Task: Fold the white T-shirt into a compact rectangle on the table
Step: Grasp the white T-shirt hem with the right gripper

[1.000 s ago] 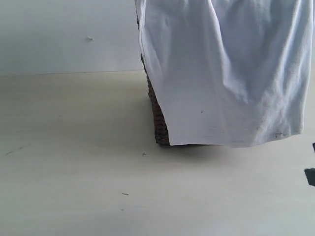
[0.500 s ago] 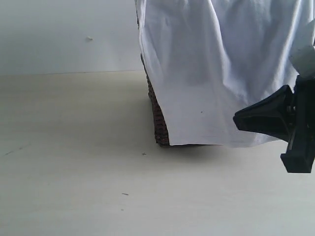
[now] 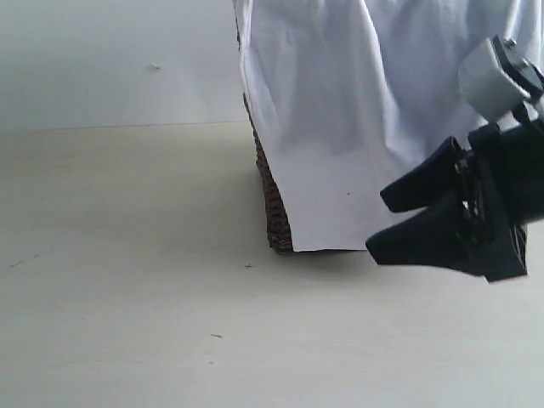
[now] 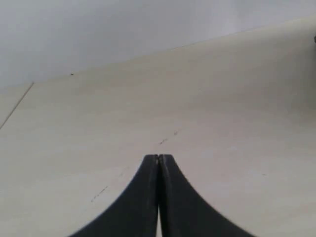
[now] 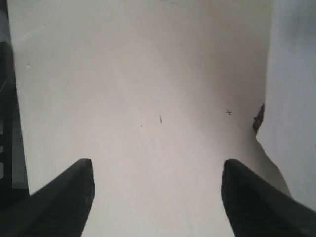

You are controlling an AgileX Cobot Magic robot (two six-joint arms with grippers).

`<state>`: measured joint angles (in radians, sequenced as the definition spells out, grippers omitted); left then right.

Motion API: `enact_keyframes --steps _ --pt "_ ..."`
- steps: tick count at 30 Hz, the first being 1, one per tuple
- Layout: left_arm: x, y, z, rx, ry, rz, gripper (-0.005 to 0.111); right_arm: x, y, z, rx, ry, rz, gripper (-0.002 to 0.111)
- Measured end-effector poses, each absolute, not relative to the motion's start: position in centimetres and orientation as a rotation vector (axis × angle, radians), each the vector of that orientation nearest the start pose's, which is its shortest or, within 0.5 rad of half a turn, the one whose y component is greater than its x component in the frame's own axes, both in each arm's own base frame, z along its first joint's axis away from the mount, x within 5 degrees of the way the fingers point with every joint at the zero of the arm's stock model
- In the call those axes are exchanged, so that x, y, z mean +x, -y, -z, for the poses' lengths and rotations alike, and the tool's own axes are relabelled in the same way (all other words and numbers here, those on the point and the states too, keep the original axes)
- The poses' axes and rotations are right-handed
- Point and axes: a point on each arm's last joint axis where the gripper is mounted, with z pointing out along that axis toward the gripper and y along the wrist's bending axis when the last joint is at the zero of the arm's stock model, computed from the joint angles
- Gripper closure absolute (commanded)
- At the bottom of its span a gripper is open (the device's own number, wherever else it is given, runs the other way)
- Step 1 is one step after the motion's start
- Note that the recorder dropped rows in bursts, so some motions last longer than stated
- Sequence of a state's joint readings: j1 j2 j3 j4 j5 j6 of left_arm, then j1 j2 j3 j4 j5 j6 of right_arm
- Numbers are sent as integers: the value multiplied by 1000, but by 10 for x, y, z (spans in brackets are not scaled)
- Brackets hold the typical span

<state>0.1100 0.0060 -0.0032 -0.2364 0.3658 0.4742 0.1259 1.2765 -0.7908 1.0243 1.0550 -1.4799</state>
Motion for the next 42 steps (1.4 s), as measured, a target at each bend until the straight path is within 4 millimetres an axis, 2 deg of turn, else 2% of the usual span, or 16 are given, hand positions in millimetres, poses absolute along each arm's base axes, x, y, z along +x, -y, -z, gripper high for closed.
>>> enact_keyframes --steps 2,5,8,11,13,15,20,24,26,28,31,35,38,42 --pt "54 2 -182 190 -1836 -177 107 221 -95 -282 -1185 -2061 -819 37" --pt "54 2 -182 190 -1836 -177 107 228 -92 -305 -1133 -2087 -741 37" --pt "54 2 -182 190 -1836 -177 107 222 -84 -333 -1122 -2051 -570 37" --pt "54 2 -182 190 -1836 -177 107 208 -73 -345 -1094 -2077 -448 37" --pt "54 2 -182 190 -1836 -177 107 203 -65 -343 -1061 -2116 -391 37" --pt "54 2 -182 190 -1836 -177 107 202 -57 -333 -1007 -2154 -339 37" --pt "54 2 -182 190 -1836 -177 107 221 -35 -300 -812 -2239 -231 37" --pt "54 2 -182 190 -1836 -177 107 236 -31 -280 -734 -2278 -214 39" --pt "54 2 -182 190 -1836 -177 107 245 -30 -275 -657 -2268 -215 44" --pt "54 2 -182 190 -1836 -177 107 254 -30 -272 -570 -2258 -239 54" --pt "54 2 -182 190 -1836 -177 107 262 -31 -269 -485 -2245 -297 76" --pt "54 2 -182 190 -1836 -177 107 260 -36 -273 -520 -2202 -343 108" --pt "54 2 -182 190 -1836 -177 107 251 -38 -285 -567 -2155 -343 108" --pt "54 2 -182 190 -1836 -177 107 233 -39 -313 -592 -2039 -307 108"
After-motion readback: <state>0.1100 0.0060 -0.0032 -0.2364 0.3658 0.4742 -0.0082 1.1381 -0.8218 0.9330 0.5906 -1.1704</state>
